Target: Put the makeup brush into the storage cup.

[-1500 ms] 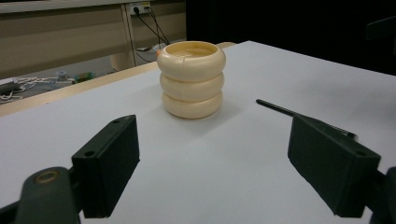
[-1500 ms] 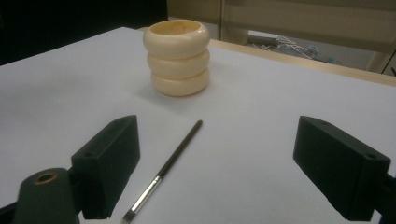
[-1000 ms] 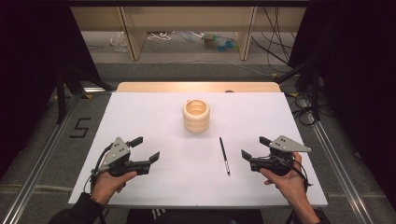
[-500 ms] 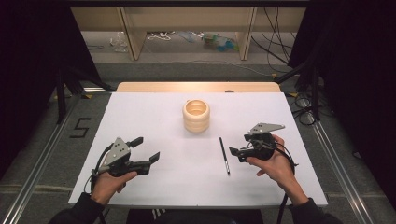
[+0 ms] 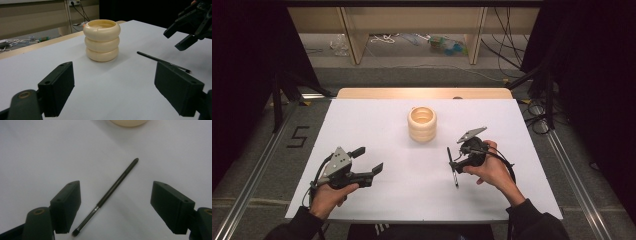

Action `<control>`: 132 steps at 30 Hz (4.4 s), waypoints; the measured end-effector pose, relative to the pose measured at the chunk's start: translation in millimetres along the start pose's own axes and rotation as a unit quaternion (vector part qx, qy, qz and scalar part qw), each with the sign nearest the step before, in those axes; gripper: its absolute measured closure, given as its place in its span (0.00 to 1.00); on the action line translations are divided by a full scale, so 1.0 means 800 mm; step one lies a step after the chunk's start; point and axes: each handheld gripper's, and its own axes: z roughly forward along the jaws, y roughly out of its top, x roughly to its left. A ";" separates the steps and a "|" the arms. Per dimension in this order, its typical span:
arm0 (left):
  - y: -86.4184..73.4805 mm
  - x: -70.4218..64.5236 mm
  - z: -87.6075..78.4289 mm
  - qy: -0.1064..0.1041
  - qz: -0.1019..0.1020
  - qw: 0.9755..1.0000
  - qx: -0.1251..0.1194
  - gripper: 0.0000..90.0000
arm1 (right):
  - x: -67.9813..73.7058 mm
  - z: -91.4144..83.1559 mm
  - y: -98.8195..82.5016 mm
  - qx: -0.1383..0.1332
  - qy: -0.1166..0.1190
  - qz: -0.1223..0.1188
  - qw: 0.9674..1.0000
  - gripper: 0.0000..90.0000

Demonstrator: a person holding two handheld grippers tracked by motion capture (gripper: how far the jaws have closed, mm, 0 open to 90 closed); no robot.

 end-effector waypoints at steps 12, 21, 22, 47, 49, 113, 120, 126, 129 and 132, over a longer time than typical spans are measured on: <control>0.000 0.001 0.000 0.001 -0.001 1.000 0.001 0.18 | -0.007 0.024 0.010 0.040 0.010 -0.006 0.999 0.31; 0.000 0.001 0.001 -0.002 0.001 1.000 -0.001 0.18 | -0.007 0.033 0.018 0.079 0.013 -0.012 0.997 0.34; 0.000 0.001 0.001 -0.001 0.001 1.000 -0.001 0.18 | -0.006 0.035 0.020 0.083 0.013 -0.010 0.996 0.34; 0.000 0.001 0.000 0.000 0.001 1.000 0.001 0.18 | -0.013 0.064 0.037 0.148 0.015 -0.009 0.989 0.40; 0.000 0.000 0.000 -0.001 0.002 1.000 0.001 0.18 | -0.013 0.065 0.039 0.147 0.013 -0.010 0.989 0.40; 0.000 0.000 0.000 0.000 0.003 1.000 -0.001 0.18 | -0.008 0.081 0.051 0.236 0.025 -0.051 0.970 0.90; 0.000 0.000 0.000 0.000 0.003 1.000 -0.001 0.18 | -0.006 0.081 0.052 0.237 0.026 -0.058 0.970 0.93; 0.000 0.001 0.000 0.001 0.002 1.000 -0.002 0.18 | -0.005 0.080 0.052 0.233 0.027 -0.070 0.970 0.94; 0.000 0.001 0.000 0.001 0.001 1.000 -0.002 0.18 | -0.005 0.077 0.052 0.226 0.028 -0.071 0.971 0.93; 0.000 0.001 0.000 0.001 0.001 1.000 -0.002 0.18 | -0.007 0.072 0.054 0.215 0.029 -0.075 0.973 0.93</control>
